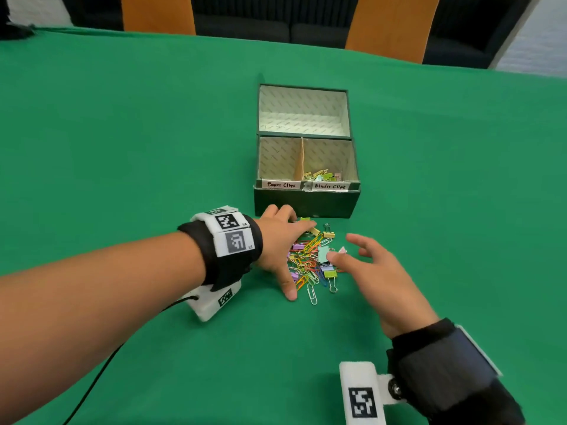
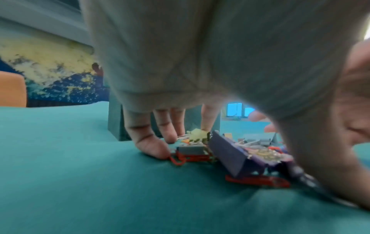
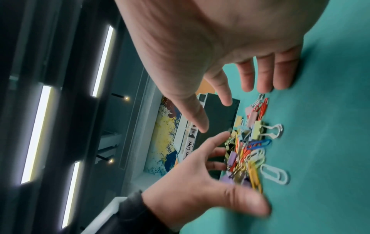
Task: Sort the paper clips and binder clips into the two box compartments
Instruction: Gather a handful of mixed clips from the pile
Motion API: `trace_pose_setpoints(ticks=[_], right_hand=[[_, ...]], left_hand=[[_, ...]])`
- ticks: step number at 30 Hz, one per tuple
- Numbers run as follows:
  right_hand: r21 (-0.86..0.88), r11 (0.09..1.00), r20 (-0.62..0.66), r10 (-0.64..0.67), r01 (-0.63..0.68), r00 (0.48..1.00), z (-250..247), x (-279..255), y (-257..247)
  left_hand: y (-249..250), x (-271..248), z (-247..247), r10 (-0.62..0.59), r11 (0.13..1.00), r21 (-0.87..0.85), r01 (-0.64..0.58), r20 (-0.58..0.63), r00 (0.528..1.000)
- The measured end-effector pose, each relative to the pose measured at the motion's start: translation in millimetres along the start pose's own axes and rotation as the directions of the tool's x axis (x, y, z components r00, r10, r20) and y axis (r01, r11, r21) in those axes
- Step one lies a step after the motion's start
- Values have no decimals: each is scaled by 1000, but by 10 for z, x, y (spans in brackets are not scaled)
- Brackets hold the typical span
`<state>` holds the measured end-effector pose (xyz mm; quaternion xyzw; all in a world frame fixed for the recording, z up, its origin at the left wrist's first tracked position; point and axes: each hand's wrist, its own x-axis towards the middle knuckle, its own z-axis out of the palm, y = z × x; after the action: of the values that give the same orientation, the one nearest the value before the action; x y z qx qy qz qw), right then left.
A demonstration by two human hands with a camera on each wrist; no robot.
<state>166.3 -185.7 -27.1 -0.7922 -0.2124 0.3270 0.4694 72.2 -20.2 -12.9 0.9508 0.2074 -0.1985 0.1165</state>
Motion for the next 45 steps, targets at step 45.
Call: trace_pose_setpoints(ticks=[45], right_hand=[[-716, 612, 383, -55, 334, 922, -106, 497, -385]], left_hand=[[158, -165, 100, -17, 970, -243, 2, -62, 998]])
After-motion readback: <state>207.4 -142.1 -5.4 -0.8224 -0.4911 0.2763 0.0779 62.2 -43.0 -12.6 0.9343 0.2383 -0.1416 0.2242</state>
